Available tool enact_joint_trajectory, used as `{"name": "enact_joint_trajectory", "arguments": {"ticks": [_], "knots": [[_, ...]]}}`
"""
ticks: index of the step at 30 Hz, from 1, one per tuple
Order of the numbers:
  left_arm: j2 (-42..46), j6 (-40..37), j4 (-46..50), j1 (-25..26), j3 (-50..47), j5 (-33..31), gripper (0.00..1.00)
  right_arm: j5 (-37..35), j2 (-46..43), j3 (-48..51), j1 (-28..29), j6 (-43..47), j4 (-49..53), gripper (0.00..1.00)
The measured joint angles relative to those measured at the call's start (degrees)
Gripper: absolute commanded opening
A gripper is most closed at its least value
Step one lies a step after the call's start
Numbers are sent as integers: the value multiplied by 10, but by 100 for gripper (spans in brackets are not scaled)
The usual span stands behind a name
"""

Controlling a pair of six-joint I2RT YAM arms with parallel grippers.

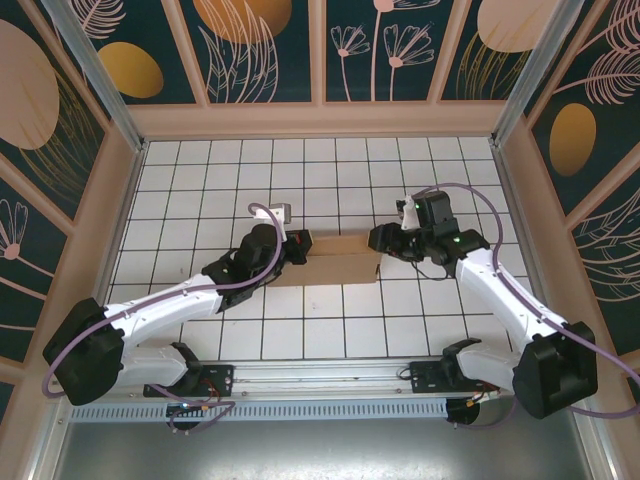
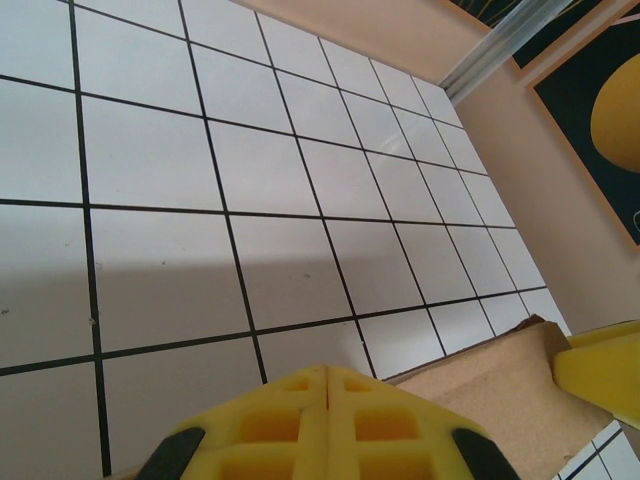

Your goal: Fold the paper box

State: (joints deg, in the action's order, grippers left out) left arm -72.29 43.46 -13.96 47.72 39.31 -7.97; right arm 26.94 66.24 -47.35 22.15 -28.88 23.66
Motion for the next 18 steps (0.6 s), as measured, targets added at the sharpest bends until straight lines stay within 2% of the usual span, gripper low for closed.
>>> {"name": "enact_joint_trajectory", "arguments": {"ticks": [4,7,11,15,18], "knots": [[-1,0,-9,-1,-3,1,0,21,-5,15,-4,-15,-22,37],[-3,1,-15,-1,-4,6,0,5,-9,7,-4,-7,-2,45],[-4,1,-19,1,-4,14,0,-100,-22,-56,25,34,75,49],[-4,1,-19,1,-4,16,0,-203,-41,-125,79,81,97,47],[-4,3,-19,1,-4,16,0,-254,-42,-146,132,106,96,43]]}}
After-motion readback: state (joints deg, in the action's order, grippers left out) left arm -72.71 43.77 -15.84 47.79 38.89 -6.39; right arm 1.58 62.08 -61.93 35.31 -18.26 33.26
